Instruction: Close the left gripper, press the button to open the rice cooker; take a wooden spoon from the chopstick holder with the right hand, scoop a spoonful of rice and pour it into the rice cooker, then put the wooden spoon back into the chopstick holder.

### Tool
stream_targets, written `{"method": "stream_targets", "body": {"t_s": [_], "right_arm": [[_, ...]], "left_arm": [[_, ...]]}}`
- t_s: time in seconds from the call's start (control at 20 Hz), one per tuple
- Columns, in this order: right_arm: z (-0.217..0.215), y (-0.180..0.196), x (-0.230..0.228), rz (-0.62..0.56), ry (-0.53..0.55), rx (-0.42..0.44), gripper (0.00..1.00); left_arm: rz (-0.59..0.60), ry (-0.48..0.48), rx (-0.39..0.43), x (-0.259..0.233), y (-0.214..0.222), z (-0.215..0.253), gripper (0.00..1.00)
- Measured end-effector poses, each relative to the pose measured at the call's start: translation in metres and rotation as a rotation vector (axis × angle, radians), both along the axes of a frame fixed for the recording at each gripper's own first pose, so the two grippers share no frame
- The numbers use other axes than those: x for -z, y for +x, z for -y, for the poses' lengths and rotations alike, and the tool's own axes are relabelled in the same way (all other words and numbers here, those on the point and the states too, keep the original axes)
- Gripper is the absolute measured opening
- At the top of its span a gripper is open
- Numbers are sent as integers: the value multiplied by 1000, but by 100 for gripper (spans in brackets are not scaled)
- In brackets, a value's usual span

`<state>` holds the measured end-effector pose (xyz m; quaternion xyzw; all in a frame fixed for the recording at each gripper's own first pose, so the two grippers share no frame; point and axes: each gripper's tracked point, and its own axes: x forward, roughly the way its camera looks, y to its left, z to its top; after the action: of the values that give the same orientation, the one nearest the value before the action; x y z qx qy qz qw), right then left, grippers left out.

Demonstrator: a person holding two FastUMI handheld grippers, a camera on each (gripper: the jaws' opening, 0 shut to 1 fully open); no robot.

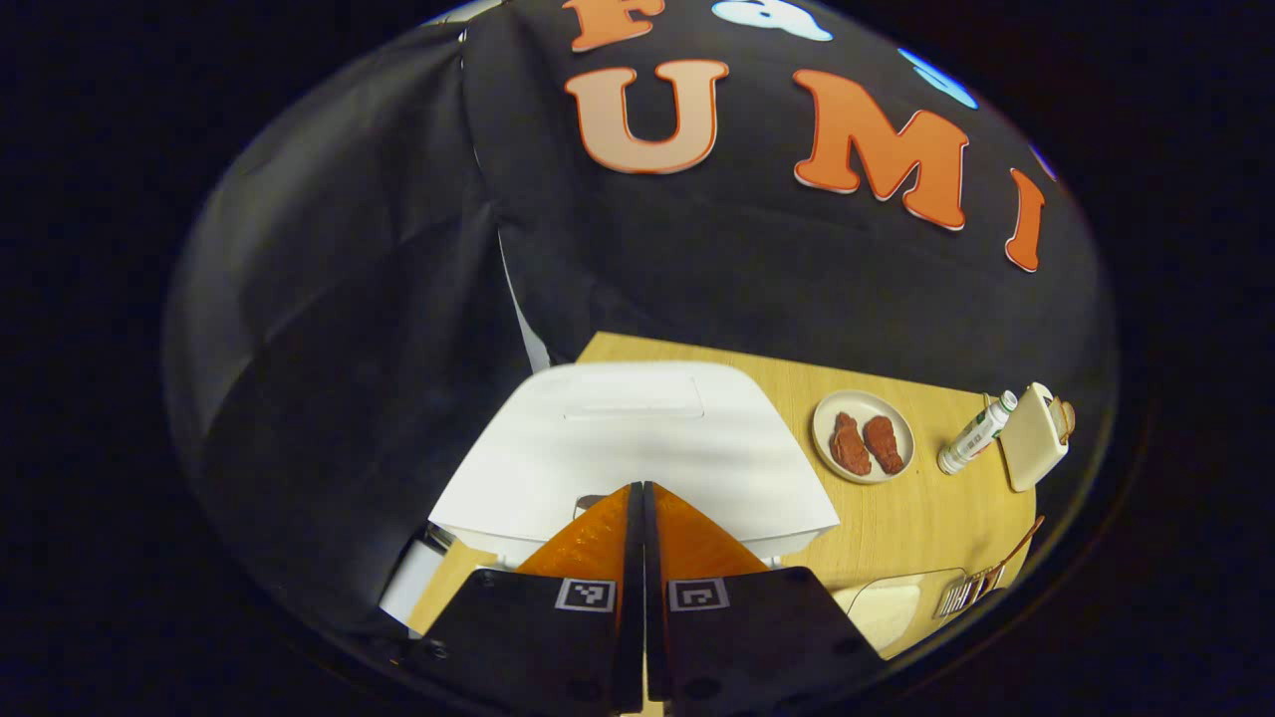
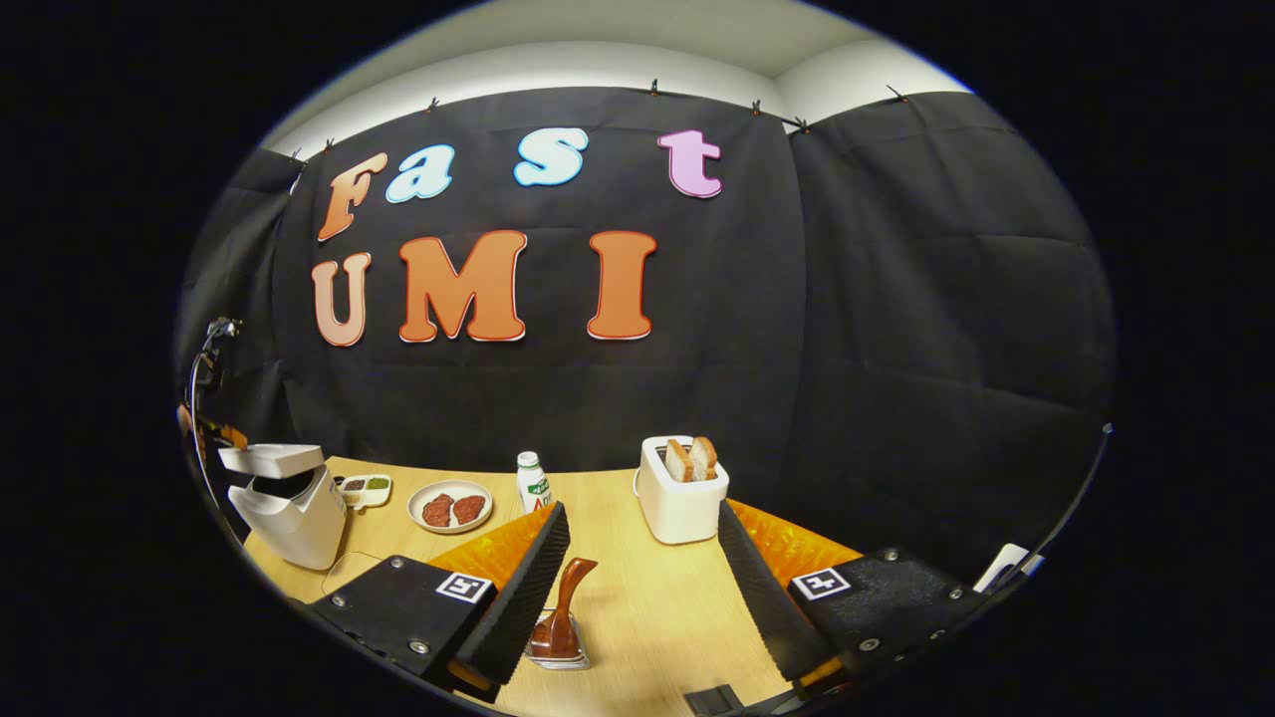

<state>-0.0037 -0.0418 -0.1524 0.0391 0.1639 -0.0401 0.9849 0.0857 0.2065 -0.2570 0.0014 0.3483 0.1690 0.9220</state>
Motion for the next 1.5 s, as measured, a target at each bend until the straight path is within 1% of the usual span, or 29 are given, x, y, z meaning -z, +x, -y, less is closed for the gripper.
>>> {"method": "stream_targets", "body": {"t_s": [0.1, 0.15, 0.2, 0.25, 0.3, 0.35, 0.4, 0.65, 0.8, 0.9, 0.95, 1.05, 1.1, 1.2, 1.25, 1.4, 1.5], "right_arm": [[-6, 5, 10, -22, 3, -20, 94], [-8, 5, 16, -33, 4, -29, 94], [-11, 7, 20, -41, 6, -38, 94], [-13, 6, 25, -52, 8, -47, 94], [-13, 7, 29, -59, 0, -52, 94], [-13, 8, 34, -67, -13, -57, 94], [-16, 9, 37, -72, -17, -66, 94], [-29, 17, 55, -102, 8, -100, 94], [-39, 23, 72, -134, 29, -124, 94], [-46, 28, 84, -157, 51, -139, 94], [-49, 31, 89, -170, 63, -147, 94], [-56, 38, 102, -195, 87, -161, 94], [-59, 40, 109, -208, 99, -168, 94], [-64, 46, 125, -245, 119, -177, 94], [-66, 50, 133, -265, 127, -177, 94], [-72, 59, 157, -321, 157, -182, 95], [-74, 66, 173, -355, 180, -178, 94]], "left_arm": [[66, 67, 2, -27, 11, -3, 6], [85, 80, 7, -34, 13, -2, 6], [105, 77, 15, -41, 10, 5, 2], [121, 67, 20, -44, 7, 13, 6], [154, 70, 32, -52, 4, 19, 6], [192, 83, 43, -62, 3, 23, 2], [230, 96, 55, -70, 2, 28, 6], [355, 130, 73, -108, -16, 49, 6], [406, 152, 107, -120, -30, 66, 7], [439, 181, 131, -130, -37, 76, 17], [456, 191, 144, -135, -42, 82, 31], [493, 212, 154, -144, -54, 92, 40], [509, 211, 165, -148, -59, 99, 41], [536, 223, 165, -156, -69, 106, 59], [543, 227, 166, -156, -74, 110, 63], [548, 222, 158, -153, -85, 118, 70], [537, 216, 164, -146, -94, 125, 76]]}}
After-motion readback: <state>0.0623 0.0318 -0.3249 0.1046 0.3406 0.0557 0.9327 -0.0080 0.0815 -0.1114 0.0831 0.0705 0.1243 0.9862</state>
